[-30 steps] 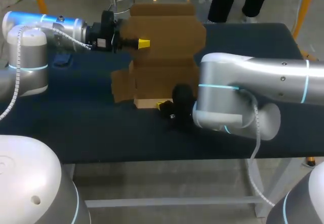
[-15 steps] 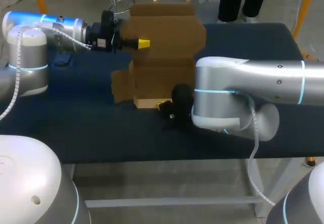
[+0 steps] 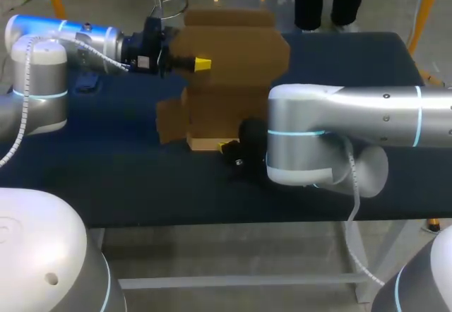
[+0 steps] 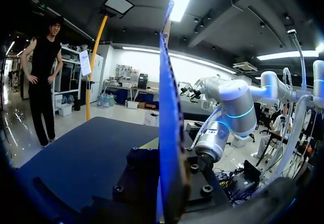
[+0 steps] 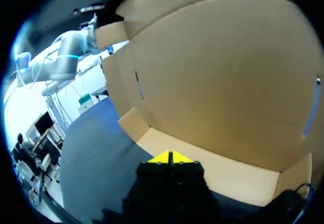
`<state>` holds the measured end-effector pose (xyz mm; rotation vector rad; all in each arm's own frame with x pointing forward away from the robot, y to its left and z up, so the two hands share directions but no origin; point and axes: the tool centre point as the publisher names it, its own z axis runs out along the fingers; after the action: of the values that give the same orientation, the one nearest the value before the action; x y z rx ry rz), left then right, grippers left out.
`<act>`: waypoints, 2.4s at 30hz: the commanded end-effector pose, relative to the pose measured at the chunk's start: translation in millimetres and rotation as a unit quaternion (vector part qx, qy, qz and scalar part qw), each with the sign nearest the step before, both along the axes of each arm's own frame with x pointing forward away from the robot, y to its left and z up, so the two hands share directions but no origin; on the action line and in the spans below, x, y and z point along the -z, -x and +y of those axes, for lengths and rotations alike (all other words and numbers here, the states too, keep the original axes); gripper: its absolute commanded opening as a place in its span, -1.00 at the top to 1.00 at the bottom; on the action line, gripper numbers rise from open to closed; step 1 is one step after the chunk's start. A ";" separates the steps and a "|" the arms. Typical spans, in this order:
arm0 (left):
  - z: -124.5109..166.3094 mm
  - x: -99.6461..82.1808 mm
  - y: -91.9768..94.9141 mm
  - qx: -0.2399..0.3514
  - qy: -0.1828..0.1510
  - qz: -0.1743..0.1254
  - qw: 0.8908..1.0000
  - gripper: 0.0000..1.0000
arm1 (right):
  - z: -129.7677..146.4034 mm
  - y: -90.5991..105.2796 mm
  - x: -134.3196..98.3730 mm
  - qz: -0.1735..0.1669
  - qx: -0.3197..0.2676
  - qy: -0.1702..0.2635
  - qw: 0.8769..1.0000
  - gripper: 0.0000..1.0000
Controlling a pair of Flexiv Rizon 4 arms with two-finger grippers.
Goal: Assemble the packaging by folding the flat box into shape, placing the metal phone stand inside, and closing the box properly
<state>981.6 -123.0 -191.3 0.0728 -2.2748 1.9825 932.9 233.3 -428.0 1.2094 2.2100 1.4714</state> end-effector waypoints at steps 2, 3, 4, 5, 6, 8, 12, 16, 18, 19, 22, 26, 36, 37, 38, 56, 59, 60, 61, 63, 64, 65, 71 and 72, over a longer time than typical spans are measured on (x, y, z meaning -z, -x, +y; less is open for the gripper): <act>-1.4 1.8 6.7 -0.003 -0.004 -0.001 1.000 1.00 | 4.3 -0.4 5.2 -0.003 0.005 0.000 1.000 1.00; -1.6 2.7 7.8 -0.003 -0.004 0.000 1.000 1.00 | 4.3 -0.4 5.2 -0.003 0.005 0.000 1.000 1.00; -2.0 3.8 9.2 -0.002 -0.004 0.000 1.000 1.00 | 4.3 -0.4 5.2 -0.003 0.005 0.000 1.000 1.00; -2.4 4.8 10.1 -0.002 -0.005 -0.001 1.000 1.00 | 4.3 -0.4 5.2 -0.003 0.005 0.000 1.000 1.00; -2.8 5.8 11.0 -0.003 -0.006 -0.001 1.000 1.00 | 4.3 -0.4 5.2 -0.003 0.005 0.000 1.000 1.00; -3.2 7.8 13.7 -0.002 -0.007 -0.001 1.000 1.00 | 4.3 -0.4 5.2 -0.003 0.005 0.000 1.000 1.00; -2.8 11.4 19.2 -0.001 -0.008 -0.002 1.000 1.00 | 4.3 -0.4 5.2 -0.003 0.005 0.000 1.000 1.00; -2.0 13.6 25.1 -0.002 -0.006 -0.005 1.000 1.00 | 4.3 -0.4 5.2 -0.003 0.005 0.000 1.000 1.00; -2.5 15.2 27.8 -0.001 -0.006 -0.006 1.000 1.00 | 4.3 -0.4 5.2 -0.003 0.005 0.000 1.000 1.00; -2.7 16.3 29.4 -0.001 -0.007 -0.008 1.000 1.00 | 4.3 -0.4 5.2 -0.003 0.005 0.000 1.000 1.00; -2.3 18.0 32.9 0.001 -0.007 -0.009 1.000 1.00 | 4.3 -0.4 5.2 -0.003 0.005 0.000 1.000 1.00; -2.7 20.6 36.2 0.004 -0.010 -0.010 1.000 1.00 | 4.3 -0.4 5.2 -0.003 0.005 0.000 1.000 1.00; -2.7 28.5 39.0 0.016 -0.016 -0.008 1.000 1.00 | 4.3 -0.4 5.2 -0.003 0.005 0.000 1.000 1.00; -2.6 29.6 38.9 0.017 -0.017 -0.008 1.000 1.00 | 4.3 -0.4 5.2 -0.003 0.005 0.000 1.000 1.00; -2.4 30.7 39.0 0.017 -0.017 -0.008 1.000 1.00 | 4.3 -0.4 5.2 -0.003 0.005 0.000 1.000 1.00; 1.1 42.3 39.9 0.025 0.000 -0.003 1.000 1.00 | 4.3 -0.4 5.2 -0.003 0.005 0.000 1.000 1.00; 1.8 43.5 39.8 0.025 0.006 -0.003 1.000 1.00 | 4.3 -0.4 5.2 -0.003 0.005 0.000 1.000 1.00; 2.2 43.7 40.3 0.025 0.008 -0.004 1.000 1.00 | 4.3 -0.4 5.2 -0.003 0.005 0.000 1.000 1.00; 2.5 43.7 40.7 0.025 0.011 -0.005 1.000 1.00 | 4.3 -0.4 5.2 -0.003 0.005 0.000 1.000 1.00; 2.9 43.3 41.3 0.025 0.013 -0.006 1.000 1.00 | 4.3 -0.4 5.2 -0.003 0.005 0.000 1.000 1.00; 3.0 43.0 41.7 0.025 0.014 -0.006 1.000 1.00 | 4.3 -0.4 5.2 -0.003 0.005 0.000 1.000 1.00; 3.0 42.6 42.2 0.025 0.014 -0.007 1.000 1.00 | 4.3 -0.4 5.2 -0.003 0.005 0.000 1.000 1.00; 2.8 41.2 46.1 0.027 0.014 -0.011 0.999 1.00 | 4.3 -0.4 5.2 -0.003 0.005 0.000 1.000 1.00; 3.0 40.8 46.8 0.028 0.014 -0.012 0.999 1.00 | 4.3 -0.4 5.2 -0.003 0.005 0.000 1.000 1.00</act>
<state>935.7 -120.3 -229.5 -0.0126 -2.2377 1.9995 933.1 234.2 -428.9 1.2091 2.2028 1.4760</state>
